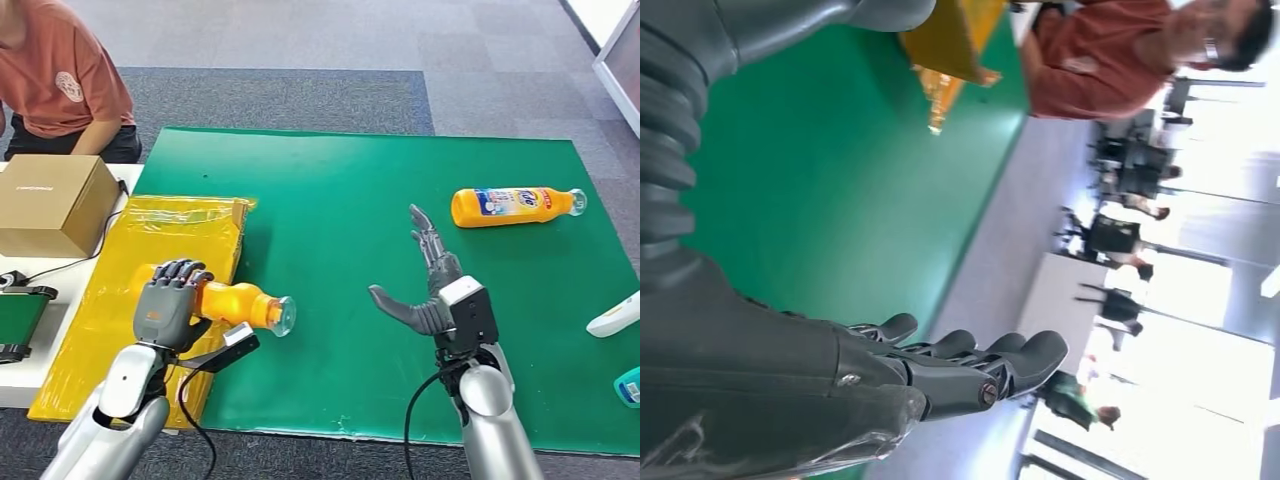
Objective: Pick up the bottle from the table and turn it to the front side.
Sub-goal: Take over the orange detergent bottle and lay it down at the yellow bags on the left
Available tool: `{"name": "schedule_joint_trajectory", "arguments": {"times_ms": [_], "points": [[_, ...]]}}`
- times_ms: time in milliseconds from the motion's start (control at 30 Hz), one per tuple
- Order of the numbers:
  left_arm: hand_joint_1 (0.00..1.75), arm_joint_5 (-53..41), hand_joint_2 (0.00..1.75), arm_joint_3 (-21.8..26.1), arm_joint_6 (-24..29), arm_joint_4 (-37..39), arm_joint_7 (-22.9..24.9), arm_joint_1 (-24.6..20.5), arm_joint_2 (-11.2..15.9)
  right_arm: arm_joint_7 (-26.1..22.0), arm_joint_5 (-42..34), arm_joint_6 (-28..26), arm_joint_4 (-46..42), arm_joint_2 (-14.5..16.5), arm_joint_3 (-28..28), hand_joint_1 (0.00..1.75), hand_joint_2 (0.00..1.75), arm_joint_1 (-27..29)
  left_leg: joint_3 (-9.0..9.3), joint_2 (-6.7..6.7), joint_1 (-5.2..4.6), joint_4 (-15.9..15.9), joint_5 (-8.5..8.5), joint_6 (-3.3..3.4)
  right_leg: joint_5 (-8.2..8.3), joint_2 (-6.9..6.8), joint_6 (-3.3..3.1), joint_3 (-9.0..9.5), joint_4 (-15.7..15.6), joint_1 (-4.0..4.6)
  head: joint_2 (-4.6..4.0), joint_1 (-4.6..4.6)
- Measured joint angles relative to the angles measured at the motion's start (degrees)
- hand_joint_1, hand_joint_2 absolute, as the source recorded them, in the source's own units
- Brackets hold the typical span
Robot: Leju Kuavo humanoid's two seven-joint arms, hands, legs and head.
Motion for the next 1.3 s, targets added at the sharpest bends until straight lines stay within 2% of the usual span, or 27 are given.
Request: {"name": "schedule_joint_trajectory", "arguments": {"times_ms": [100,233,367,600,867,1067,1300], "points": [[1.75,-2.5,1.75,1.6,3.2,8.4,0.0,-1.9,-0.8,-0.4,-0.7,-0.2,-3.1,0.0,0.7,0.00,1.75,-0.2,0.00,0.00,0.01,0.0,0.01,0.00,0.00,0.00,-0.01,0.00,0.0,0.01,0.01,0.01],[0.00,-4.9,1.75,3.2,5.8,16.7,0.0,-3.8,-1.7,-0.9,-1.0,-0.3,-6.0,0.0,2.2,0.00,1.75,-0.3,0.00,0.00,0.00,0.0,0.00,0.00,0.00,0.00,0.00,0.00,0.0,0.01,0.00,0.01],[0.00,-6.6,0.00,4.1,7.3,21.8,-0.1,-5.6,-2.5,-1.4,-1.1,-0.3,-7.9,0.0,3.9,0.00,1.75,-0.2,0.00,-0.01,0.00,0.0,0.00,0.00,-0.01,-0.01,0.01,0.03,0.0,0.00,-0.01,0.01],[0.00,-7.6,0.00,5.0,7.8,24.1,-0.2,-6.6,-3.2,-1.6,-0.9,0.0,-9.5,0.0,6.0,0.00,1.75,-0.2,0.02,-0.01,0.00,0.0,0.02,0.02,0.00,-0.02,0.01,0.07,0.0,0.01,0.01,0.01],[0.00,-9.5,0.00,5.1,8.7,21.6,-0.1,-4.2,-3.4,-1.5,-0.7,0.0,-9.5,0.0,6.5,0.00,1.75,0.0,0.01,0.00,0.00,0.0,0.02,0.03,0.01,-0.01,0.02,0.04,0.0,0.00,0.01,0.01],[0.00,-9.6,0.00,4.7,11.4,15.0,0.4,-1.4,-3.4,-1.2,-0.4,-0.1,-9.5,0.0,6.5,0.00,1.75,0.6,0.01,0.00,0.00,0.0,0.01,0.02,0.00,-0.01,0.02,0.02,0.0,0.01,0.01,0.01],[0.00,-9.6,0.00,4.4,18.8,0.9,-1.4,4.1,-3.6,-0.9,0.3,-1.5,-9.5,-0.3,6.4,0.00,1.75,2.5,0.00,0.00,0.00,0.0,-0.02,0.02,-0.01,-0.01,0.01,0.02,0.0,0.00,0.00,0.02]]}}
